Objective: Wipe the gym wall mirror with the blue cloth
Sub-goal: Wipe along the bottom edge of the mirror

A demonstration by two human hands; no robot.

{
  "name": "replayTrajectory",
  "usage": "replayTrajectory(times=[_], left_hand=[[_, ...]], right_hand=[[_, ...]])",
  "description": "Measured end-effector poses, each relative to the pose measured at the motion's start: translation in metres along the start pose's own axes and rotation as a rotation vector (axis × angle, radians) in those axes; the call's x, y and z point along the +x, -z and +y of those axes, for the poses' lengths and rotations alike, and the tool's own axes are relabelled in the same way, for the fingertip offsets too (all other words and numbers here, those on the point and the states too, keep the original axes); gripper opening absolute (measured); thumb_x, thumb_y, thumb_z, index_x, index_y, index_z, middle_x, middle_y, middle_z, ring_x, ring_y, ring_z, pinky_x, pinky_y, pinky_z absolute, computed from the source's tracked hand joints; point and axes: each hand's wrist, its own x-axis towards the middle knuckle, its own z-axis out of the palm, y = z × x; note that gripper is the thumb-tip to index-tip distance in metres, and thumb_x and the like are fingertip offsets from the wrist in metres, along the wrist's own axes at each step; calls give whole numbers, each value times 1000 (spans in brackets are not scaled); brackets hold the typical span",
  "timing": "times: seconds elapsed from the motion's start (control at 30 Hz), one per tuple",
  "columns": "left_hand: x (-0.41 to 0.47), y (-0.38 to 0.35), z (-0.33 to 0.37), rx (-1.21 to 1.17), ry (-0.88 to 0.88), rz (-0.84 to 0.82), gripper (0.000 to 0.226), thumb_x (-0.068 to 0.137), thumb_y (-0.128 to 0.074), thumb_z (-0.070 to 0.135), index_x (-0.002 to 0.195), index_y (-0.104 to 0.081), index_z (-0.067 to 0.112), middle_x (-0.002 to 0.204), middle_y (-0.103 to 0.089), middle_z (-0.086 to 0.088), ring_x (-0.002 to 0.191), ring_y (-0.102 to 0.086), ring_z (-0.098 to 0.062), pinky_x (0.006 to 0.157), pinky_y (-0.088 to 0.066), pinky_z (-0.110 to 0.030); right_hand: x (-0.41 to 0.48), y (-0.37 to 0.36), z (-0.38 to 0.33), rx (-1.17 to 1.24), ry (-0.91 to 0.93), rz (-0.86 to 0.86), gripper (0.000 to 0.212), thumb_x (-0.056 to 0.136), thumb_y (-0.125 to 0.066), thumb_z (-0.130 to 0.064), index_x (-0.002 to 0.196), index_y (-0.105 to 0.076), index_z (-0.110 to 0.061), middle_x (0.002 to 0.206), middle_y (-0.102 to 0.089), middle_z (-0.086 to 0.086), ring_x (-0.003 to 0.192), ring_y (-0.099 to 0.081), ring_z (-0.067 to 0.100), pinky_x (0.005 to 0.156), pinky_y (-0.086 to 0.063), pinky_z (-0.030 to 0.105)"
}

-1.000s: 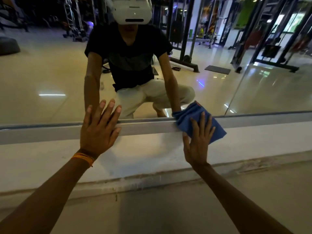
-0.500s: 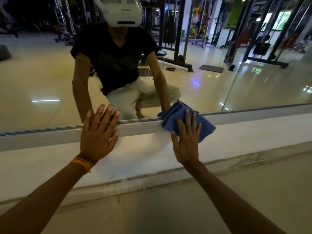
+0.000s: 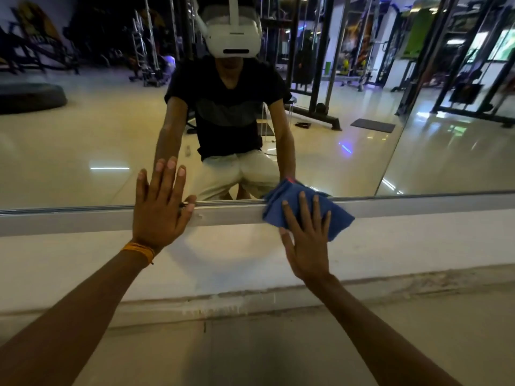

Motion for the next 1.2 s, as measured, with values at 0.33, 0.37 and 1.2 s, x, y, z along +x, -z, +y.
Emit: replayTrajectory(times=[0.33, 0.37, 1.2], left_hand=[[-1, -6, -1, 33, -14, 48, 75, 102, -35, 44, 164, -11, 8, 172, 0, -11, 159, -3, -32, 124, -13, -62], [-1, -7, -1, 41, -15, 57, 75, 102, -35, 44, 164, -11, 8, 172, 1, -10, 159, -2, -31, 124, -12, -61], [-3, -13, -3, 27, -29, 90, 73, 105, -31, 49, 164, -13, 9, 172, -1, -10, 159, -2, -30, 126, -8, -57]], right_hand=[[8, -7, 63, -128, 94, 112, 50, 111, -32, -45, 158, -29, -30, 168, -23, 9, 156, -16, 38, 118, -16, 73], [8, -7, 65, -117, 56, 122, 50, 111, -32, -45, 158, -30, -30, 168, -22, 9, 156, -16, 39, 119, -13, 73], [13, -29, 11, -181, 159, 110, 62, 107, -42, -45, 162, -15, -32, 171, -9, 8, 157, -9, 38, 122, -8, 69]])
